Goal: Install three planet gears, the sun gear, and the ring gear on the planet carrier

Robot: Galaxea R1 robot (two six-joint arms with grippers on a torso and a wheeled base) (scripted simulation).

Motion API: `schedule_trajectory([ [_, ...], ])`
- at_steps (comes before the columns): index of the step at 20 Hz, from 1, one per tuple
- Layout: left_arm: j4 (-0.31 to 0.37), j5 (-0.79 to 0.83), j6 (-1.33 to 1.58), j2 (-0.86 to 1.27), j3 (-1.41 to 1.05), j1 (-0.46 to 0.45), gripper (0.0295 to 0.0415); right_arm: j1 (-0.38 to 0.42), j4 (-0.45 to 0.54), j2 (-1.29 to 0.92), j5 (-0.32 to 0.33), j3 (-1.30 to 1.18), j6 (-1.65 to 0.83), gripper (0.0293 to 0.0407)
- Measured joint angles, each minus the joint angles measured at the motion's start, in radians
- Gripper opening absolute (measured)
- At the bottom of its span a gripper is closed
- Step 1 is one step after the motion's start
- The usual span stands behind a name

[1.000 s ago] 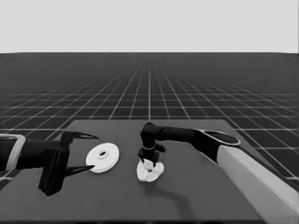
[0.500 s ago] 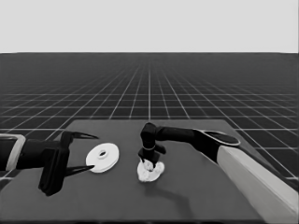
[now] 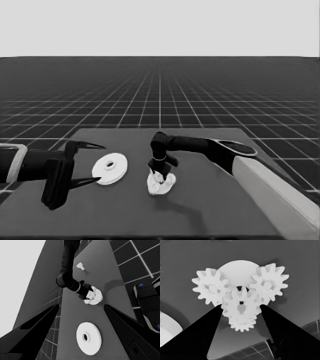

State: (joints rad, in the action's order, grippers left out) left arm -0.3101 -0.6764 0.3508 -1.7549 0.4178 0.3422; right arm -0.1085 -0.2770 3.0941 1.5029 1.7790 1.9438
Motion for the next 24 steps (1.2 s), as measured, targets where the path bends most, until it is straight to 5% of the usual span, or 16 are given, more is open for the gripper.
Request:
schedule_trajectory([
  [24, 0.000, 0.000, 0.000, 0.000, 0.000, 0.000, 0.0385, 0.000, 0.000, 0.000, 0.000, 0.000, 0.251, 0.0310],
])
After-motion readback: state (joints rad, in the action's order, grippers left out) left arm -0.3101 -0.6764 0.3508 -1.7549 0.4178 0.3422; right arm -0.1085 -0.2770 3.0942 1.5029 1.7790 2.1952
